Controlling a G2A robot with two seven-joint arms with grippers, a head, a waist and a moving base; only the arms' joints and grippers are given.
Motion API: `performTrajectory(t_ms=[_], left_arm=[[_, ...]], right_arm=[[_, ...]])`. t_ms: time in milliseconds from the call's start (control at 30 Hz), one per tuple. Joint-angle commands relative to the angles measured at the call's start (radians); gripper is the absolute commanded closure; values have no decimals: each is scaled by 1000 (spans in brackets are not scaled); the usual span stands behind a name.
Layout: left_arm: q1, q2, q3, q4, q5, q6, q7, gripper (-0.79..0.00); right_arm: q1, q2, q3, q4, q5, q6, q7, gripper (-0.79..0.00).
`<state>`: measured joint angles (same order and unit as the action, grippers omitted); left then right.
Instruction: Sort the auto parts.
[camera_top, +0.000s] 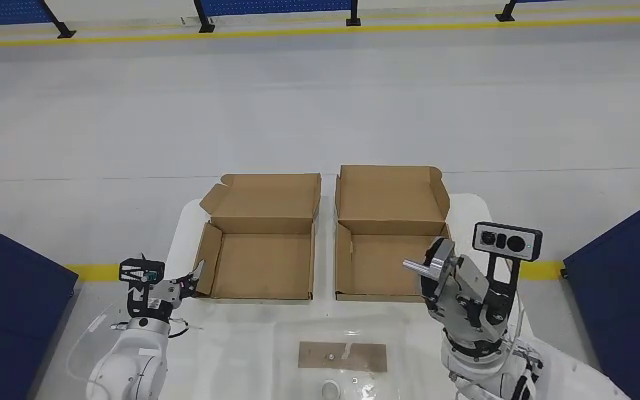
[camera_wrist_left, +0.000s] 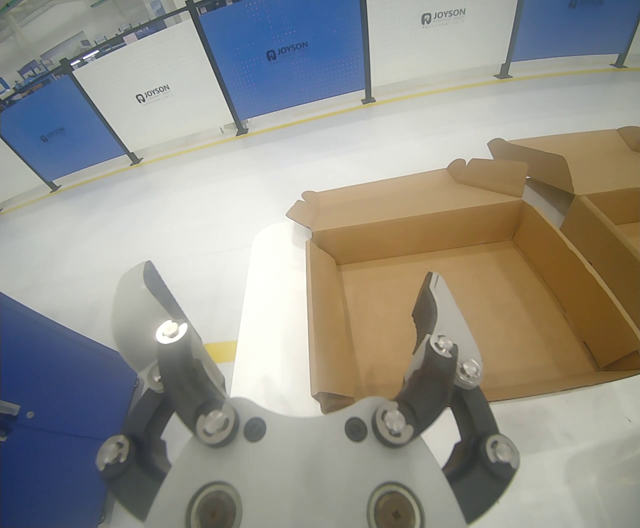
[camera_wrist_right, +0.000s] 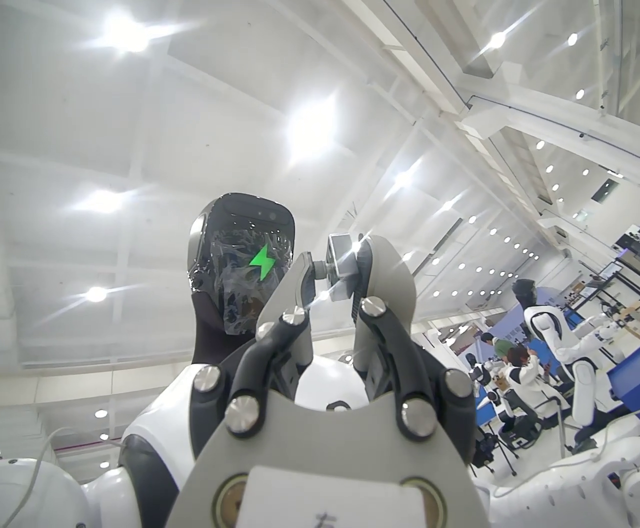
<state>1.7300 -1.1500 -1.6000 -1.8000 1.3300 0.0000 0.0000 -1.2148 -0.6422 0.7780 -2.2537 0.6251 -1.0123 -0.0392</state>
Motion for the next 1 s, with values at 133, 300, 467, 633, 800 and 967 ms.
performTrajectory(t_ms=[133,300,467,633,800,967], left_arm=[[0,0,0,0,0,0,0,-785],[0,0,0,0,0,0,0,-785],[0,0,0,0,0,0,0,-785],[0,0,0,0,0,0,0,-785],[0,0,0,0,0,0,0,-785],[0,0,0,0,0,0,0,-785]], right_arm=[[1,0,-1,0,0,0,-1,0],[-21,-8,53,16,-59,54,-9,0],[-63,-10,129,37,-162,105,-12,0],[-116,-12,200,29,-261,165,-22,0],[-164,-17,250,10,-310,191,-23,0],[-197,-26,265,-5,-243,151,-2,0]])
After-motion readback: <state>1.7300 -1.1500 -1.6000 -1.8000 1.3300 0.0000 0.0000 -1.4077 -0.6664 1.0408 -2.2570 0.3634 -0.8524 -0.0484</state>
